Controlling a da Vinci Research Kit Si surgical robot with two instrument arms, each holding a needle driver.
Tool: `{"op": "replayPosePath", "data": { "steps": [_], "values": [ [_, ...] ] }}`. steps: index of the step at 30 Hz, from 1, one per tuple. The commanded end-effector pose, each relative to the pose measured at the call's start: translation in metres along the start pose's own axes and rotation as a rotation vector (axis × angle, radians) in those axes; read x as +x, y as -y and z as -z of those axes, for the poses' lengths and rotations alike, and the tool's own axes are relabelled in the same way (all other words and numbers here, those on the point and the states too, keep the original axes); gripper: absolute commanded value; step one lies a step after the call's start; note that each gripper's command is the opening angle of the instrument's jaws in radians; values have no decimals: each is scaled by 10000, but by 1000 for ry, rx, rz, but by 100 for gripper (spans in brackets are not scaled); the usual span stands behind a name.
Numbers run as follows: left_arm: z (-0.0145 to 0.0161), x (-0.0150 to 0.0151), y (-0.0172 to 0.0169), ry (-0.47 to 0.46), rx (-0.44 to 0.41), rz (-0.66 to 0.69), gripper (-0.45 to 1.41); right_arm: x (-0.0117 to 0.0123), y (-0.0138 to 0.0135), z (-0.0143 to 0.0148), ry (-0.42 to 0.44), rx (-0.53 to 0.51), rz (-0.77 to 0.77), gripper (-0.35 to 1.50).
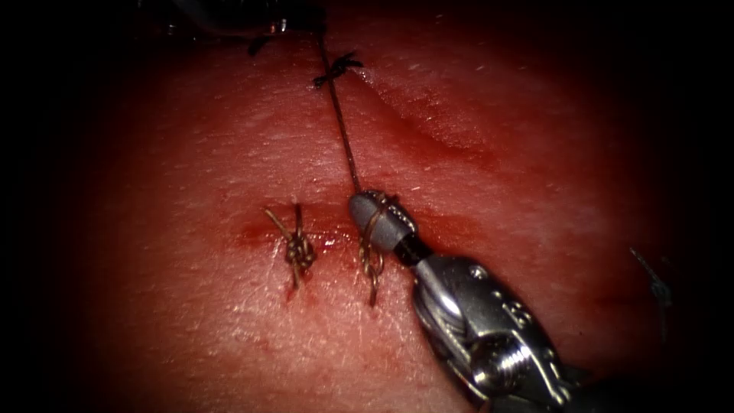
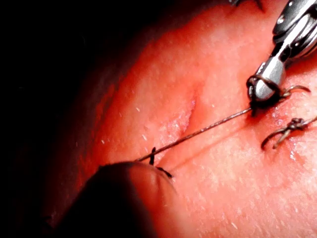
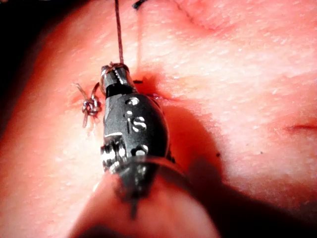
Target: Wound Closure
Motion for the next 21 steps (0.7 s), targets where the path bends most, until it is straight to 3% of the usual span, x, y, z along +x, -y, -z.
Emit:
{"op": "replayPosePath", "data": {
  "steps": [1, 11, 17, 21],
  "values": [
    [-13, 0, -15, -2, -10, 5, -45, -16, -2, -2, 2, 9, 19, -35],
    [-25, 16, -45, 20, -88, 30, -45, -49, -13, 52, 21, 35, 80, -35],
    [-24, 18, -59, 29, -114, 45, -45, -51, -6, 56, 25, 41, 98, -35],
    [-19, 16, -66, 15, -178, 13, -45, -53, -2, 59, 26, 46, 98, -35]
  ]
}}
